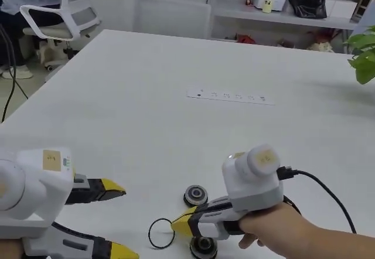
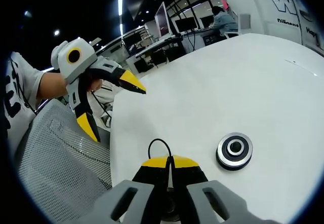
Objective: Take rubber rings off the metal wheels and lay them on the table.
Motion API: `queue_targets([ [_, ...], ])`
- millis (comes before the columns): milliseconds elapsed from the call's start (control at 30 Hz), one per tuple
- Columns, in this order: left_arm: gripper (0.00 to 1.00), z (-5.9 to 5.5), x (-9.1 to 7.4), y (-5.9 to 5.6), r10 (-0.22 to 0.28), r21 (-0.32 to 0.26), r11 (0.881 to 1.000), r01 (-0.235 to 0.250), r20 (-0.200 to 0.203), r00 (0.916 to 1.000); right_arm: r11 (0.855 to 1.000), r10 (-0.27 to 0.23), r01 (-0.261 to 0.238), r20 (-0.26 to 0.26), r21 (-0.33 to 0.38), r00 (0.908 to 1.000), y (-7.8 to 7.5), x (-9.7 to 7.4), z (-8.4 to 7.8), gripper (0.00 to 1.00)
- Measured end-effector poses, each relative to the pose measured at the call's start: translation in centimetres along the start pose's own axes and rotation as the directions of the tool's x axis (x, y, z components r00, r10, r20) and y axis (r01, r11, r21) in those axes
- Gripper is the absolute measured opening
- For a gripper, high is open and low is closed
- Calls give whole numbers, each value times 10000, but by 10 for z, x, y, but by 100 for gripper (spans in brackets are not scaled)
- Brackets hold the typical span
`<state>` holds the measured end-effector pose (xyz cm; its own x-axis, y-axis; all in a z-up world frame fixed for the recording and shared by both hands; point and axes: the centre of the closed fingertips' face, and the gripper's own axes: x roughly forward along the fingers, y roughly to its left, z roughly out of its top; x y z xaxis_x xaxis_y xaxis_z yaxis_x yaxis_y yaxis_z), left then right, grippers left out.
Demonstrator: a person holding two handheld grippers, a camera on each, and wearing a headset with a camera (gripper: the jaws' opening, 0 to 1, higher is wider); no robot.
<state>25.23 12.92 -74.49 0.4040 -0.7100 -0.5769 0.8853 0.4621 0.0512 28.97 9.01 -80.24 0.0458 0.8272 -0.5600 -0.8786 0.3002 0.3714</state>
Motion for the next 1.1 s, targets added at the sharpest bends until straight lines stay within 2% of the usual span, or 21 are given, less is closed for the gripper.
queue_targets([
  [400, 61, 0, 1, 0, -39, -29, 10000, 39, -36, 10000, 9999, -84, 82, -125, -152, 9999, -2, 1, -4, 1],
  [767, 61, 0, 2, -2, -93, -26, 10000, 93, -61, 9999, 9998, -116, 118, 76, -187, 9999, -2, -3, -2, 7],
  [1100, 61, 2, 4, -4, -160, -9, 9999, 160, -73, 9998, 9998, -93, 101, 421, -183, 9991, -1, -16, 3, 10],
])
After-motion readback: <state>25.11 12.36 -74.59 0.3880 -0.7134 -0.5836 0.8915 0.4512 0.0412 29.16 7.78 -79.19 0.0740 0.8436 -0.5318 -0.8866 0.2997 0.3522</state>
